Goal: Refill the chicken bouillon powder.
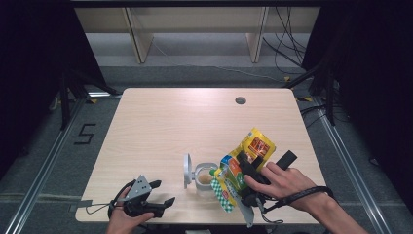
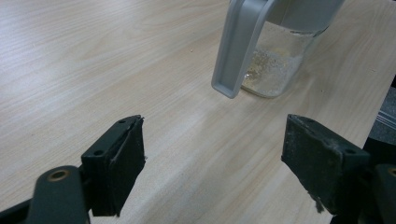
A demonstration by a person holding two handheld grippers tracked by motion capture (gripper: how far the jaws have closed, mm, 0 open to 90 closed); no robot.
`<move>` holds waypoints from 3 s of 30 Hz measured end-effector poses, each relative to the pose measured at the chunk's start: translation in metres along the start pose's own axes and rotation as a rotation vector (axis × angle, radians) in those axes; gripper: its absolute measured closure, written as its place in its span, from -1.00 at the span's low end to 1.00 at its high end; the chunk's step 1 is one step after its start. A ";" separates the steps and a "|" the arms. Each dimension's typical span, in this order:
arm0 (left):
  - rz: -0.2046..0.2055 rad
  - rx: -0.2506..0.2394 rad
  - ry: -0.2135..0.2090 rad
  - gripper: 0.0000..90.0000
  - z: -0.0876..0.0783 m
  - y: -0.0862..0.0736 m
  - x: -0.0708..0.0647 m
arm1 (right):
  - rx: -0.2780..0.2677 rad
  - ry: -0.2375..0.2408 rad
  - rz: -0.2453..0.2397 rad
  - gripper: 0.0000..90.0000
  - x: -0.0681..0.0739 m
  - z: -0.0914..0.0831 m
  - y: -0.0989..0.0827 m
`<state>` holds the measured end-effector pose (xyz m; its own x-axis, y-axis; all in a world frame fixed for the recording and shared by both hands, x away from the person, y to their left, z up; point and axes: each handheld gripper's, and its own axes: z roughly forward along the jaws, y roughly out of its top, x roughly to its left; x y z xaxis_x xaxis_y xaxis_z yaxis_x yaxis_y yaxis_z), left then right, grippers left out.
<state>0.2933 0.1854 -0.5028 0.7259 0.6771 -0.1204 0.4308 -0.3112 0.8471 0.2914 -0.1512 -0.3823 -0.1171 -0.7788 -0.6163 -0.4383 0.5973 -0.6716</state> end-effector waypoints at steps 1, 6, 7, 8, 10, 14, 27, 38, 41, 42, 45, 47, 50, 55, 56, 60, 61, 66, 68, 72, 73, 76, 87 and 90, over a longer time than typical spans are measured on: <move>-0.001 0.005 -0.003 -0.54 0.000 0.000 0.000 | -0.008 -0.003 -0.010 0.13 -0.001 0.001 0.000; 0.022 0.003 0.002 -0.54 0.000 0.001 0.001 | -0.003 -0.001 -0.002 0.13 0.001 -0.001 0.000; 0.022 0.003 -0.001 -0.54 0.000 0.001 0.001 | -0.003 0.000 -0.002 0.13 0.000 -0.001 0.001; 0.028 0.010 0.001 -0.54 -0.001 0.001 0.001 | -0.003 -0.002 -0.004 0.13 0.000 -0.001 0.000; 0.028 0.009 0.001 -0.54 -0.001 0.001 0.001 | -0.003 -0.001 -0.001 0.13 0.000 -0.001 0.000; 0.022 0.003 -0.001 -0.54 0.000 0.001 0.001 | -0.009 -0.004 -0.014 0.13 -0.001 0.000 0.001; -0.001 0.003 -0.002 -0.54 0.000 0.000 0.000 | -0.007 -0.003 -0.006 0.13 -0.002 -0.001 0.001; 0.024 0.003 -0.002 -0.54 0.000 0.001 0.001 | -0.008 -0.004 -0.009 0.13 -0.003 -0.001 0.001; 0.023 0.002 0.003 -0.54 -0.001 0.001 0.001 | -0.017 -0.005 -0.024 0.13 -0.004 0.000 0.001; 0.019 0.007 -0.001 -0.54 -0.001 0.001 0.001 | -0.017 -0.006 -0.024 0.13 -0.004 0.000 0.001; -0.001 0.002 0.000 -0.54 -0.001 0.000 0.000 | -0.017 -0.007 -0.024 0.13 -0.004 0.000 0.001; 0.003 0.009 0.002 -0.54 -0.001 0.000 0.001 | -0.015 -0.006 -0.025 0.13 -0.004 0.000 0.001; 0.035 0.010 -0.001 -0.54 0.000 0.001 0.001 | -0.008 -0.004 -0.010 0.13 -0.003 -0.001 0.000; 0.007 0.010 0.000 -0.54 0.000 0.000 0.001 | -0.006 0.001 -0.010 0.13 -0.002 -0.001 0.000; 0.008 0.009 -0.001 -0.54 0.000 0.000 0.000 | -0.006 0.001 -0.013 0.13 -0.002 -0.001 -0.001; 0.008 0.016 0.007 -0.54 0.000 0.000 0.001 | -0.007 -0.004 -0.007 0.13 -0.002 -0.001 -0.001; 0.006 0.015 0.003 -0.54 0.000 0.000 0.001 | -0.005 -0.007 -0.002 0.14 -0.002 -0.001 -0.001; 0.008 0.011 0.000 -0.54 0.000 0.000 0.001 | -0.010 -0.003 -0.006 0.13 -0.002 -0.001 -0.001; 0.007 0.011 -0.001 -0.54 0.000 0.000 0.001 | -0.008 -0.001 -0.001 0.14 -0.002 -0.001 -0.002; 0.005 0.009 -0.001 -0.54 -0.001 0.000 0.001 | -0.006 -0.002 0.002 0.14 -0.002 -0.001 -0.003; 0.005 0.011 -0.002 -0.54 -0.001 0.000 0.001 | -0.014 -0.007 -0.013 0.14 -0.003 0.000 -0.002; 0.030 0.010 0.003 -0.54 -0.001 0.000 0.002 | -0.009 -0.004 -0.002 0.14 -0.002 -0.001 -0.003; 0.028 0.013 0.004 -0.54 0.000 0.000 0.002 | -0.011 -0.001 0.004 0.14 -0.001 -0.001 -0.003; 0.028 0.012 0.003 -0.54 -0.001 0.000 0.002 | -0.004 0.001 0.043 0.14 0.001 -0.003 -0.003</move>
<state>0.2945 0.1870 -0.5026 0.7361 0.6702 -0.0952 0.4169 -0.3381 0.8437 0.2904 -0.1543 -0.3797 -0.1371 -0.7524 -0.6443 -0.4361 0.6298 -0.6428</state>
